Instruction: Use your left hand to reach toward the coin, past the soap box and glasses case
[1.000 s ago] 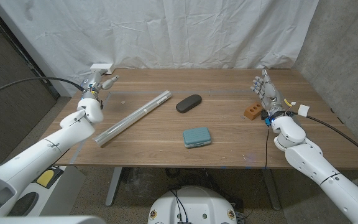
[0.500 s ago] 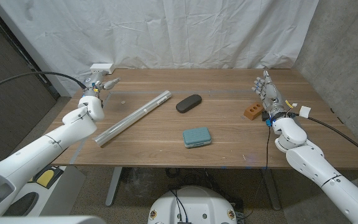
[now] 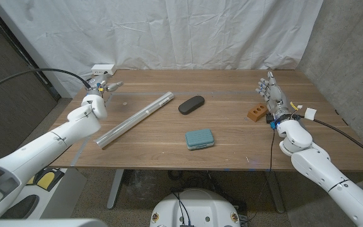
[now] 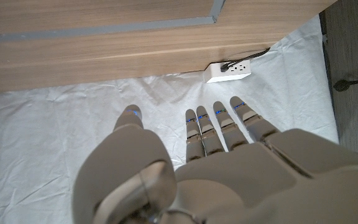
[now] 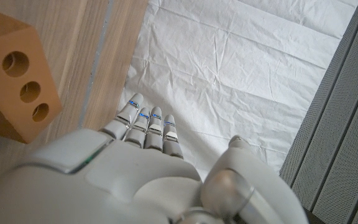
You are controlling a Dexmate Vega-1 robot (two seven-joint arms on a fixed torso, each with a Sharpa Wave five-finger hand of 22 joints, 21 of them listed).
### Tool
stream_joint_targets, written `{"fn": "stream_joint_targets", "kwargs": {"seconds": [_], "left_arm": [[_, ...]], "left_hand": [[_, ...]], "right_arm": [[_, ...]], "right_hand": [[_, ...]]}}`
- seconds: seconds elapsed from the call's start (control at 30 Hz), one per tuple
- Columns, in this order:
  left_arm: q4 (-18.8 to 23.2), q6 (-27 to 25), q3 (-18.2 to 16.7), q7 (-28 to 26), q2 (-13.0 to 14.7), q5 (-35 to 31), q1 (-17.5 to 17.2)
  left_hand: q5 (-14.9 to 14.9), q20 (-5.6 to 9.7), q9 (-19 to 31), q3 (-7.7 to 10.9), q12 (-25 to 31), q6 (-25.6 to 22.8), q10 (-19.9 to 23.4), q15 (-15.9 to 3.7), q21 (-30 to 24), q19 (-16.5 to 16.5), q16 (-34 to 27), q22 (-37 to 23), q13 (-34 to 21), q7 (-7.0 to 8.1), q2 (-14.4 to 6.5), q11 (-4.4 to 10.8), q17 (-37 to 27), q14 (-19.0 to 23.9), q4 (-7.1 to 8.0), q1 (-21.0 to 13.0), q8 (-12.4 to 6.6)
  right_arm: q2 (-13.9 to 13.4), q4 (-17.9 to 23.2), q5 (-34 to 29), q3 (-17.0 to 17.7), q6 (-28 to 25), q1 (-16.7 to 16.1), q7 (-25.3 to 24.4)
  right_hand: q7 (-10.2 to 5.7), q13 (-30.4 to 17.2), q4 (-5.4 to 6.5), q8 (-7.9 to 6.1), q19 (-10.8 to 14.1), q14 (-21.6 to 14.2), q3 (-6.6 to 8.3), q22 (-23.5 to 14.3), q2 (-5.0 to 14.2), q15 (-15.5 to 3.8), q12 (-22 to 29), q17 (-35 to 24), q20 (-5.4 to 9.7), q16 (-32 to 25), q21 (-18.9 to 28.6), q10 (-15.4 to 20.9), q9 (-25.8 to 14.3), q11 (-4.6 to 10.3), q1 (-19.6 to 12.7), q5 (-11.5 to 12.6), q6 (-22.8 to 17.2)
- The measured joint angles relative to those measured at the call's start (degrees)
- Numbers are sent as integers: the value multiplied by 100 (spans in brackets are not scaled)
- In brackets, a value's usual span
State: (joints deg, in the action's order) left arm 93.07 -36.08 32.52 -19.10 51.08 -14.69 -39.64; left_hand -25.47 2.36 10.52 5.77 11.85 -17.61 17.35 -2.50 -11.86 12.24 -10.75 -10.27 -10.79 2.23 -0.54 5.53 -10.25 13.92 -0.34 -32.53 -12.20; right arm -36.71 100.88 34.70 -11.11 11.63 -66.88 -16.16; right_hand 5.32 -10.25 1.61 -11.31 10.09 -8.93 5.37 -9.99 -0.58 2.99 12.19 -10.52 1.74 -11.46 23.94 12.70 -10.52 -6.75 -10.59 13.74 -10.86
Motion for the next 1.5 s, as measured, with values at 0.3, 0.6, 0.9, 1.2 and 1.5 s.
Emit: {"fn": "stream_joint_targets", "kwargs": {"seconds": [0.3, 0.6, 0.9, 1.2, 1.5], "left_arm": [[-137, -82, 185, 296, -18, -81, 213], [-193, -194, 326, 512, -28, -144, 331], [-180, -291, 401, 671, -5, -163, 366], [-280, -236, 462, 722, -32, -164, 412], [-544, -55, 558, 743, -154, -164, 515]], "left_hand": [[0, 0, 0, -25, 0, -141, 117, 33, 0, 0, 0, 0, 0, -50, 0, -30, 0, 37, -24, -46, -29], [0, 0, 0, -24, 25, -288, 225, 18, 0, 44, -28, 1, 0, -59, 0, -40, 0, 141, -24, -46, -55], [0, 0, 0, -72, 25, -287, 225, 41, 0, 44, -28, 1, 0, -59, 0, -40, 0, 164, -24, -46, -54], [28, 0, 0, -72, 0, -221, 181, 19, -1, 43, -28, 1, 0, -37, 0, -39, 0, 125, -24, -46, -24], [28, -22, 0, -71, -21, -162, 120, 33, -1, 21, 0, 2, 0, -39, 0, -40, 0, 111, -24, -46, 22]], "right_arm": [[6, 67, -6, 28, -25, -79, -63], [29, 92, -13, 32, -30, -97, -79], [51, 104, -27, 10, -42, -72, -79], [72, 104, -62, -51, -62, -23, -74], [73, 134, -82, -56, -70, -34, -87]], "right_hand": [[11, 0, 0, 0, 0, -9, 0, 0, 0, 9, 0, -20, 0, 0, -21, 0, 0, 0, 0, 0, -11], [31, 0, 0, 0, 31, -9, 0, 0, 0, 9, 0, -13, 31, 0, -28, 0, 0, 0, 0, 0, -31], [31, 0, 23, 0, 51, -9, -23, 0, 47, 9, 0, -14, 10, 0, -43, 0, 0, 0, 47, 0, -31], [31, 0, -1, 0, 51, -9, -47, 0, 46, 9, 0, -14, 10, 0, -65, -1, 0, 0, 46, 0, -31], [31, 0, -1, 0, 71, -8, -47, 0, 46, 9, 0, -15, -11, 0, -87, -1, 0, 0, 46, 0, -30]]}}
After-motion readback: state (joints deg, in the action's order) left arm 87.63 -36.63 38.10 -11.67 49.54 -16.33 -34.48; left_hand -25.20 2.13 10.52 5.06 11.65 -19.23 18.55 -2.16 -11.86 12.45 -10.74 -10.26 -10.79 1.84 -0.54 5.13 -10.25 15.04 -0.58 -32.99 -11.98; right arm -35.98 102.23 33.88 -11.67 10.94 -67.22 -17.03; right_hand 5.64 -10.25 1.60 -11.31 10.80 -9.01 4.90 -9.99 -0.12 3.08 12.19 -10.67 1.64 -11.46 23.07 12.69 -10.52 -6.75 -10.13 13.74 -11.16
